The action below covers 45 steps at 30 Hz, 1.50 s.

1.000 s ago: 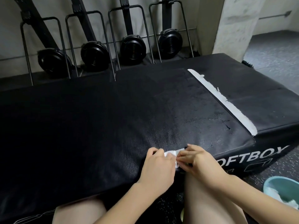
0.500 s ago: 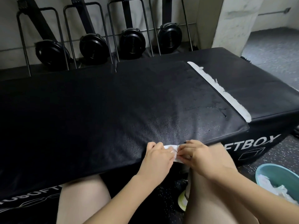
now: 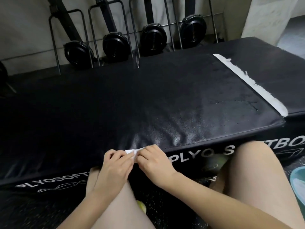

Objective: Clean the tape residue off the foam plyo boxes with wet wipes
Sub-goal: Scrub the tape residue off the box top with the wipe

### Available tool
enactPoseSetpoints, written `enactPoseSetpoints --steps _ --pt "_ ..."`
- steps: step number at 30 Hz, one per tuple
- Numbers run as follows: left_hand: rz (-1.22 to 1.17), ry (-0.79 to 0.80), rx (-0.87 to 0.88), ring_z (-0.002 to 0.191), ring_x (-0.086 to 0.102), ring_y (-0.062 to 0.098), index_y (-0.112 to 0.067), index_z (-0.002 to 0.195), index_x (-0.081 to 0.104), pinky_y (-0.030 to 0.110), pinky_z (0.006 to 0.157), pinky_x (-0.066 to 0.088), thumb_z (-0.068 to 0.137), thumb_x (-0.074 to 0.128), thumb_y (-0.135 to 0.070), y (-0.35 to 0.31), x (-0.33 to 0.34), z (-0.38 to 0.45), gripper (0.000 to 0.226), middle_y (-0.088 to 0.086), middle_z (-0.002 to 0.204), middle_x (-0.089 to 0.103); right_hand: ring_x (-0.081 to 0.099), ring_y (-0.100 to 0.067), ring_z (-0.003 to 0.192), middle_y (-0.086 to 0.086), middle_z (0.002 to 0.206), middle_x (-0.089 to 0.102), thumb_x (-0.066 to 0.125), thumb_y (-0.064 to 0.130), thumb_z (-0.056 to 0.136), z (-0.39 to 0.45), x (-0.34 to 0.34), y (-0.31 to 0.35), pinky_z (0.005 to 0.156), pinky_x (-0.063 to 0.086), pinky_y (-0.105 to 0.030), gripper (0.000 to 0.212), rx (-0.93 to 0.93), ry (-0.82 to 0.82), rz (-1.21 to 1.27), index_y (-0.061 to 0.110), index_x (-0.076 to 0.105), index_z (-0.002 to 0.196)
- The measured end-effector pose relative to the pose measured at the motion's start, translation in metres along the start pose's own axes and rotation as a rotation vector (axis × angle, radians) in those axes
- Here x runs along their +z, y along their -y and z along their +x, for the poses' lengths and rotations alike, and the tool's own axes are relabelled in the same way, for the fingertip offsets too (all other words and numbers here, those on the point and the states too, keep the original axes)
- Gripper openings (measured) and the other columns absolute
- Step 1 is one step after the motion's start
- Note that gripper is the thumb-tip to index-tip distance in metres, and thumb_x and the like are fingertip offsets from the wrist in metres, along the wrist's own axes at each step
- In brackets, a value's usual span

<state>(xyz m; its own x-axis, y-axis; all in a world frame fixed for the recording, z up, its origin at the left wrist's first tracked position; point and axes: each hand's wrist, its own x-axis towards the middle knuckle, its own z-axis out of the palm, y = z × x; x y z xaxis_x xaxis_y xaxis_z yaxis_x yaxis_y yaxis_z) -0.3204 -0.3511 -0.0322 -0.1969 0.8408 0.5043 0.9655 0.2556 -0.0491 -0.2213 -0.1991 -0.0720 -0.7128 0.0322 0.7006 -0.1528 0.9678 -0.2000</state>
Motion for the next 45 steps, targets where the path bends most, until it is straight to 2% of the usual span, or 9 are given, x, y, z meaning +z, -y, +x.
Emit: enactPoseSetpoints --steps 6,12,15,21,27,31,37,41,45 --pt "-0.087 -0.119 0.131 0.087 0.061 0.018 -0.01 0.086 0.074 0.033 0.088 0.042 0.091 0.069 -0.007 -0.019 0.039 0.02 0.008 -0.004 0.1 0.072 0.052 -0.021 0.072 0.0 0.078 0.057 0.067 0.009 0.087 -0.022 -0.033 -0.029 0.07 0.04 -0.033 0.008 0.002 0.085 -0.108 0.013 0.067 0.081" --pt "-0.287 -0.17 0.211 0.084 0.057 0.019 -0.012 0.076 0.068 0.032 0.083 0.044 0.103 0.044 -0.01 -0.129 0.087 0.107 0.036 0.001 0.093 0.069 0.059 -0.022 0.087 -0.001 0.096 0.067 0.065 0.015 0.09 -0.088 -0.131 -0.11 0.078 0.042 -0.032 0.005 0.109 0.162 -0.25 0.013 0.07 0.091" --pt "-0.346 -0.243 0.206 0.077 0.053 0.022 -0.011 0.069 0.061 0.037 0.076 0.046 0.099 0.046 -0.002 -0.172 0.107 0.142 0.035 0.004 0.081 0.063 0.061 -0.023 0.088 -0.001 0.1 0.068 0.069 0.015 0.086 -0.109 -0.167 -0.139 0.081 0.041 -0.03 0.004 0.215 0.184 -0.31 0.012 0.069 0.089" --pt "-0.334 -0.154 0.211 0.079 0.056 0.022 -0.012 0.072 0.064 0.036 0.078 0.046 0.097 0.054 -0.003 -0.16 0.105 0.129 0.027 0.0 0.084 0.065 0.061 -0.021 0.092 0.0 0.102 0.067 0.077 0.009 0.087 -0.105 -0.151 -0.135 0.085 0.046 -0.031 0.009 0.222 0.157 -0.254 0.011 0.071 0.093" --pt "-0.227 -0.106 0.191 0.088 0.061 0.018 -0.01 0.09 0.073 0.034 0.083 0.047 0.094 0.064 -0.007 -0.096 0.067 0.076 0.01 -0.002 0.103 0.071 0.06 -0.02 0.098 -0.001 0.105 0.067 0.058 0.018 0.099 -0.075 -0.089 -0.092 0.091 0.046 -0.03 0.015 0.119 0.13 -0.095 0.012 0.072 0.1" --pt "-0.188 -0.094 0.199 0.088 0.062 0.018 -0.007 0.097 0.074 0.035 0.083 0.048 0.092 0.066 -0.006 -0.082 0.061 0.07 0.01 -0.004 0.1 0.069 0.058 -0.018 0.091 0.002 0.098 0.065 0.058 0.017 0.094 -0.065 -0.08 -0.083 0.084 0.047 -0.029 0.01 0.096 0.134 -0.088 0.015 0.068 0.092" --pt "-0.329 -0.174 0.208 0.097 0.065 0.017 -0.009 0.095 0.073 0.033 0.084 0.049 0.096 0.056 -0.005 -0.14 0.087 0.118 0.018 0.0 0.108 0.07 0.053 -0.019 0.076 0.003 0.085 0.059 0.065 0.016 0.089 -0.084 -0.134 -0.127 0.07 0.045 -0.033 0.007 0.176 0.244 -0.2 0.02 0.061 0.084" --pt "-0.415 -0.209 0.229 0.092 0.064 0.019 -0.011 0.088 0.071 0.032 0.08 0.048 0.1 0.048 -0.008 -0.19 0.111 0.163 0.026 0.001 0.108 0.071 0.055 -0.012 0.079 0.012 0.088 0.054 0.054 0.022 0.087 -0.104 -0.195 -0.156 0.055 0.035 -0.021 0.008 0.318 0.333 -0.369 0.03 0.056 0.088" --pt "-0.428 -0.194 0.296 0.084 0.061 0.019 -0.013 0.084 0.069 0.03 0.077 0.044 0.101 0.046 -0.01 -0.237 0.135 0.205 0.028 0.001 0.097 0.069 0.056 -0.021 0.078 0.002 0.09 0.059 0.076 0.017 0.084 -0.136 -0.226 -0.196 0.072 0.047 -0.035 0.015 0.402 0.269 -0.356 0.018 0.062 0.088"
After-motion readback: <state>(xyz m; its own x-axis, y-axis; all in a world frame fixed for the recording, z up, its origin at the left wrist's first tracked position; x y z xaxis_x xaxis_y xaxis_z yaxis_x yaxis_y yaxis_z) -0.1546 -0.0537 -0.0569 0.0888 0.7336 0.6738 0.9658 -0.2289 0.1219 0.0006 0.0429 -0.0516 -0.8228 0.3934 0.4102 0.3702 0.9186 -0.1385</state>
